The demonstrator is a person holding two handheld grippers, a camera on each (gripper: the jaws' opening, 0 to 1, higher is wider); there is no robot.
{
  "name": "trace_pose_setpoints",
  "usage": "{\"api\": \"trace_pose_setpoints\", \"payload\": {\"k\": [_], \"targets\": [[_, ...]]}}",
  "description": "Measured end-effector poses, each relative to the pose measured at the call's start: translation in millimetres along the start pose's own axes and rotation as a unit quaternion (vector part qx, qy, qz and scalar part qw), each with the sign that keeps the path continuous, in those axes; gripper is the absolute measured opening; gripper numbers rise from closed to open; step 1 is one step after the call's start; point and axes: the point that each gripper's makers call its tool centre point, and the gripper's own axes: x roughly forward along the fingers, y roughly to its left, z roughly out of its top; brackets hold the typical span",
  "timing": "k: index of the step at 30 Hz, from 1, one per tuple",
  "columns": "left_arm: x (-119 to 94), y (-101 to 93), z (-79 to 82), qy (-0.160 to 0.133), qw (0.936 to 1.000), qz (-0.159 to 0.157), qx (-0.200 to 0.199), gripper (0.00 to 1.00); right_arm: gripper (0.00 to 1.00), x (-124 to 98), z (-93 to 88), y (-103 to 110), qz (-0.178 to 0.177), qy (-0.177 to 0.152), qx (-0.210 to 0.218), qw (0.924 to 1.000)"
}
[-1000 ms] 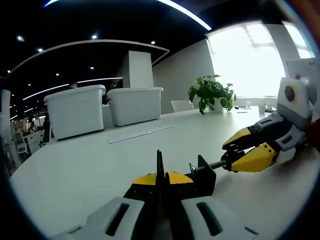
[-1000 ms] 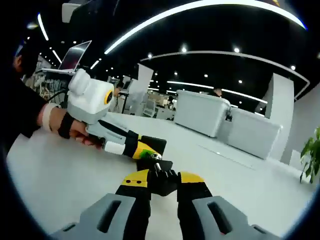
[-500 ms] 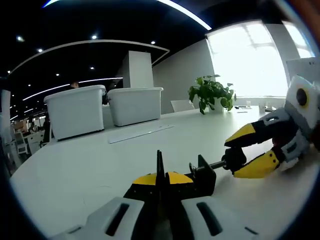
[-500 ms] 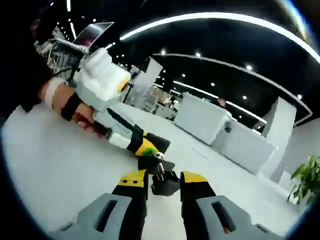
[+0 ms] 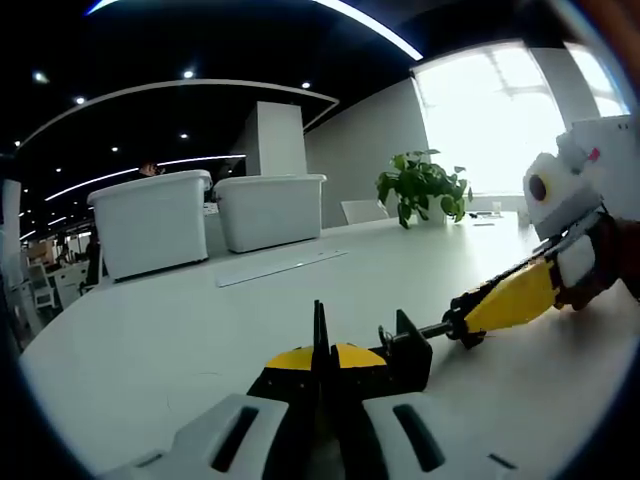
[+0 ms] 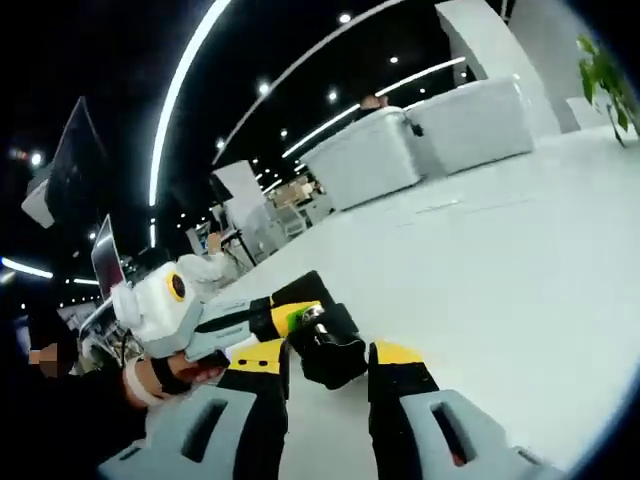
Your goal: Clamp the fixed fixture on the desktop, loosen the retaining clip, secure it to the edge of the desk, and tighten the retaining clip.
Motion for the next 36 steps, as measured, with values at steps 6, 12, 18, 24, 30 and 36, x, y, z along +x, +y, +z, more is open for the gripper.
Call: {"api": "trace_pose_setpoints", "payload": {"k": [6, 12, 18, 24, 30, 36], "targets": [[-0.1, 0.3, 0.0, 0.0, 1.0, 0.0, 0.001, 0.05, 0.25, -1.5, -2.4, 3.9, 0.016, 0.004, 0.014, 0.9998], [0.0, 0.3, 0.0, 0.0, 1.0, 0.0, 0.001, 0.05, 0.24, -1.1, -2.3, 5.5, 0.019, 0.0, -0.022, 0.9996], [0.5, 0.2, 0.0, 0.0, 1.0, 0.0, 0.001, 0.05, 0.24, 0.6, -0.4, 10.7, 0.003, -0.011, -0.172, 0.985], [0.2, -0.1, 0.1, 0.0, 1.0, 0.0, 0.001, 0.05, 0.24, 1.2, -0.1, 15.4, -0.013, -0.024, -0.294, 0.9554], [0.3, 0.0, -0.1, 0.0, 1.0, 0.0, 0.001, 0.05, 0.24, 1.4, -2.5, 21.3, -0.049, -0.044, -0.465, 0.8828], [0.5, 0.6, -0.1, 0.0, 1.0, 0.001, 0.001, 0.05, 0.24, 2.2, -1.0, 28.1, -0.051, -0.053, -0.503, 0.861]]}}
